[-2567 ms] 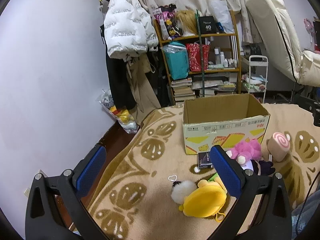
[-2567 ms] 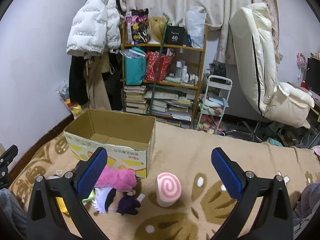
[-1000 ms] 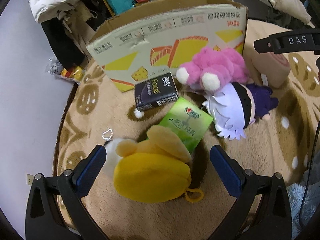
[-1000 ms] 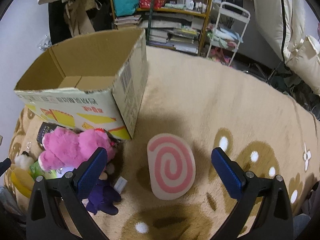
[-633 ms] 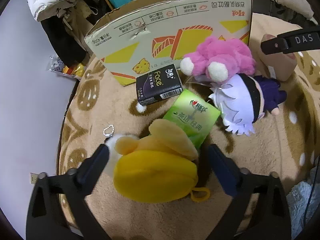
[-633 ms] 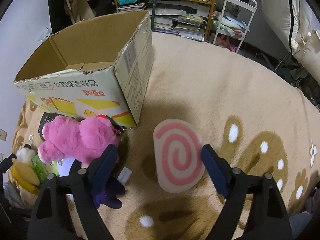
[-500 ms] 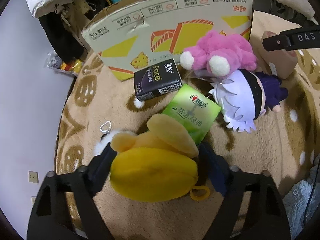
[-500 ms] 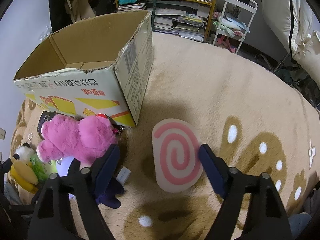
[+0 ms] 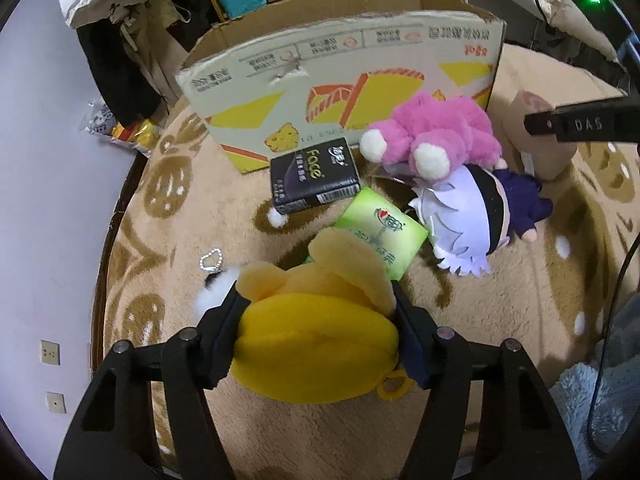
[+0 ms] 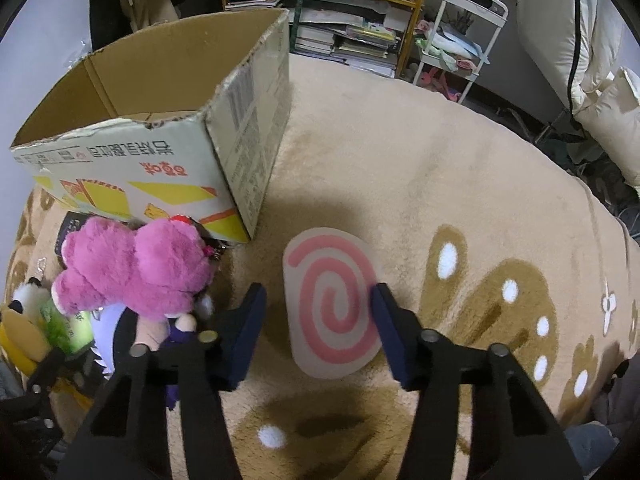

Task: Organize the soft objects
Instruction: 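Close the left gripper on the yellow plush while the right gripper grasps the pink-swirl cushion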

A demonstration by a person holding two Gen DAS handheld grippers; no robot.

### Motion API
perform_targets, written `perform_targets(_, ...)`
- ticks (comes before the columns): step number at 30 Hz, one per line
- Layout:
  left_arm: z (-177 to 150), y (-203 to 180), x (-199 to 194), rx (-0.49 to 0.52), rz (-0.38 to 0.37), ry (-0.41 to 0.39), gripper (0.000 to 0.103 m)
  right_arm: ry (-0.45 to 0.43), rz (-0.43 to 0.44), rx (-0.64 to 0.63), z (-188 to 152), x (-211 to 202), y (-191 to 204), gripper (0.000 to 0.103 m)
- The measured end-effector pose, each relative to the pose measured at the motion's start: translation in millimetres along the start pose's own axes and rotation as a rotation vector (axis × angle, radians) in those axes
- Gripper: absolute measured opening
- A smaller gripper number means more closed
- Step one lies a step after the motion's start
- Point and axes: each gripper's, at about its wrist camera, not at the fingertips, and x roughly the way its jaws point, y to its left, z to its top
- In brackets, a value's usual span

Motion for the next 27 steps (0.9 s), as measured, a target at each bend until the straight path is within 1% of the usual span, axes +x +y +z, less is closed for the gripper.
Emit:
perform_targets(2,0,3,-3,-0.011,0.006,-0.006,0.067,-0.003,0.0,0.006,1,-1,-1,0.044)
perform_targets(4,0,6,-4,-0.026,0.007,-0.008,0.067,-0.005,0.009,0.014,3,-1,-5,0.042)
perform_targets(6,0,9,-4,-0.036,0.009,-0.007,0.067,-0.002,0.014,0.017,3,-1,-6,0.037)
perform_targets(12,0,14,-6,-0.049,0.019,-0.014,0.066,-0.003,0.029,0.029,5,1,-10,0.029)
perform_targets(17,0,22,-11,-0.077,0.014,-0.029,0.067,-0.008,0.048,0.04,4,-2,-10,0.026)
perform_targets(20,-1,28,-15,-0.101,0.001,-0.035,0.066,-0.006,0.089,0.049,3,-6,-8,0.024)
perform_targets(27,-4,40,-27,-0.152,-0.014,-0.063,0.066,-0.064,0.12,0.041,-4,-25,2,0.024)
